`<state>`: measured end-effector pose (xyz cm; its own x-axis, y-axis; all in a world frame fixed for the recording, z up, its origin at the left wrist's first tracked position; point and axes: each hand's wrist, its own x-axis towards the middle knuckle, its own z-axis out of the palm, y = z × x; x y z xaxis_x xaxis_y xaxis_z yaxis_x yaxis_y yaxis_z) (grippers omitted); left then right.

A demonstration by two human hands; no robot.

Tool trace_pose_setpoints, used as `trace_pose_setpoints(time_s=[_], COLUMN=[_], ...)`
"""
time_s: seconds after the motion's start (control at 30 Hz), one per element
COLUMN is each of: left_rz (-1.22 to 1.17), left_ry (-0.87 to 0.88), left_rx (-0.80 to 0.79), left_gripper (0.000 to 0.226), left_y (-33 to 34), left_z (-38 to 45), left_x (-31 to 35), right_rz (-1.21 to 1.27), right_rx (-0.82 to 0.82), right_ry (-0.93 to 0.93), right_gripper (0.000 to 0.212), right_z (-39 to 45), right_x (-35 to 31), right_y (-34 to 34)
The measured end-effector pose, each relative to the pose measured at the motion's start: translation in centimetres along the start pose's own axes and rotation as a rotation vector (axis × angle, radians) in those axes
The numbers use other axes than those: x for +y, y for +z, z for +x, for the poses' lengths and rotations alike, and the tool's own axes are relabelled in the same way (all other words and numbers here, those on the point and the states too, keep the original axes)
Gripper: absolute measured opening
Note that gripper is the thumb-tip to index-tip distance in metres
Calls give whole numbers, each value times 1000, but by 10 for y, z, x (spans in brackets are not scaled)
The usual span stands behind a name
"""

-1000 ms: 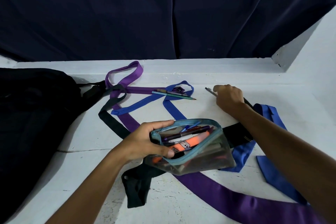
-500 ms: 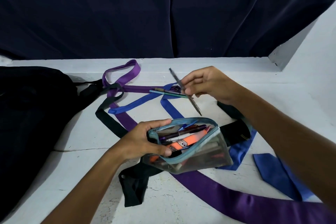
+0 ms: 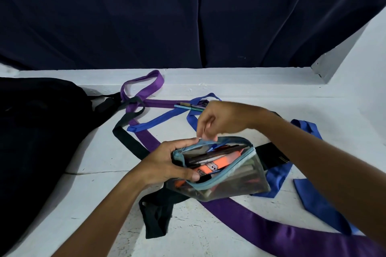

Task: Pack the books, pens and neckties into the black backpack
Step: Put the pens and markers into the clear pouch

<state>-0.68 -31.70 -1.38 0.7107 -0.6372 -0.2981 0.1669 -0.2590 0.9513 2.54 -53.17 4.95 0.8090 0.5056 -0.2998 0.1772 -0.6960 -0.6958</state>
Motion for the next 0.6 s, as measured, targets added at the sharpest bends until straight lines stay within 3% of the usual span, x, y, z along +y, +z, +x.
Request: trace_pose_setpoints(time_s=[0.13, 0.23, 0.43, 0.6], left_rz=[-26, -50, -78, -88], left_ry=[-37, -47, -34, -36], left_rx=[36, 31, 28, 40], left_gripper=[85, 80, 70, 74], left_y=[1, 4, 7, 6], left_z=[-2, -4, -6, -7], left_x=[1, 4, 5, 1], right_rz=[41, -77, -339, -302], right_rx=[322, 413, 435, 374], right_ry=[92, 190, 314, 346], right_gripper=[18, 21, 21, 20], right_z=[37, 68, 101, 102], right_x=[32, 60, 86, 91], right_y=[-20, -23, -11, -8])
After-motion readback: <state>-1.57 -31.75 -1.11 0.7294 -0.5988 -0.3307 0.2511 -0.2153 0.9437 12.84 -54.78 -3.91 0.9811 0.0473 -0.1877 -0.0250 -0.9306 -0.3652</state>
